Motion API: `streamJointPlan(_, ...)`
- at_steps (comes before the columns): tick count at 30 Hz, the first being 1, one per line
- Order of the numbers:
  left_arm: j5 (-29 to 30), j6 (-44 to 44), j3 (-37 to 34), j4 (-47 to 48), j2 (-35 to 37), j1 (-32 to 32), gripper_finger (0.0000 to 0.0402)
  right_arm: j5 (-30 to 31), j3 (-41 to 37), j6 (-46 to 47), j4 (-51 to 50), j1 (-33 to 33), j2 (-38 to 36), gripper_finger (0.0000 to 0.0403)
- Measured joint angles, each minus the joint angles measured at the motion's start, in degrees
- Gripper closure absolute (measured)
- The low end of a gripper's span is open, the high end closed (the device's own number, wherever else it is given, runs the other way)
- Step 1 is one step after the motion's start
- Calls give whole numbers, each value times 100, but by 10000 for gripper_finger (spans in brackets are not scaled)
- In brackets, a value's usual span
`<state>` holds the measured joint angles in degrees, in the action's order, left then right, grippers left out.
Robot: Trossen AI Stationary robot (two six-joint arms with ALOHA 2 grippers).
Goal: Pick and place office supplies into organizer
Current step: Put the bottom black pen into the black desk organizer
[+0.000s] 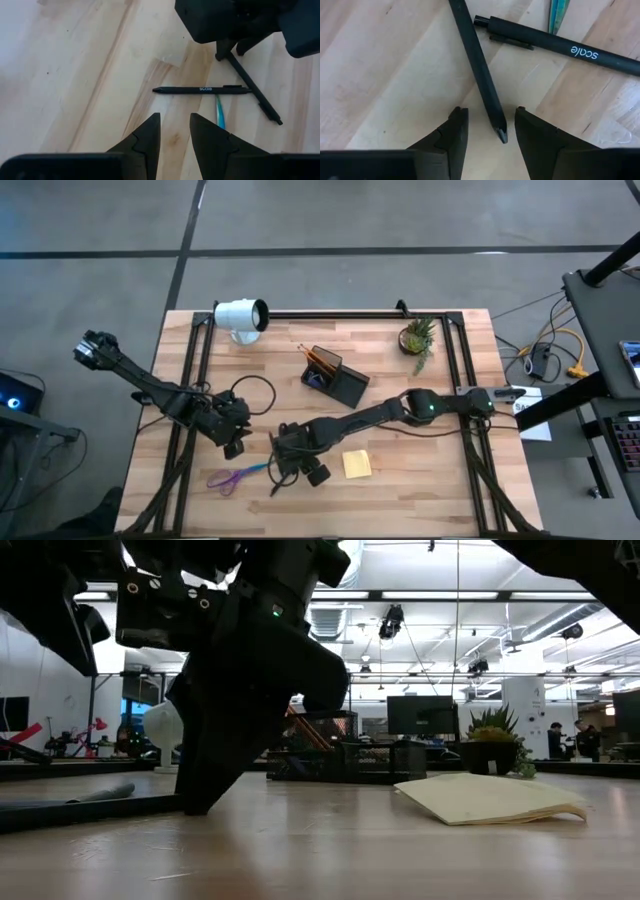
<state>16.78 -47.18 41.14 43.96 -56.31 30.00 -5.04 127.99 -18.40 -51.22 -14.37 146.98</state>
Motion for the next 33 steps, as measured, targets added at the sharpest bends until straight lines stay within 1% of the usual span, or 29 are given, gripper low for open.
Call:
streamJointPlan(4,0,0,-21,2,0,0,311,-39,-29,-5,0,18,20,284)
streamJointPlan(11,15,12,-25,-1,0,0,311,-167,-35,-24,-22,24,78,361)
streamJointPlan(14,30,11,-25,0,0,0,311,-161,-83,-22,1,26,78,379)
streamJointPlan(20,111,10,10,0,0,0,311,-144,-103,404,-23,45,47,384)
streamJointPlan(25,378,9,117,-2,25,0,311,-90,-129,983,-100,50,-68,386)
streamJointPlan(28,647,11,219,0,67,0,311,-29,-146,1478,-131,52,-149,386)
streamJointPlan(33,1043,188,382,8,199,0,311,463,-156,2454,-153,61,-325,387)
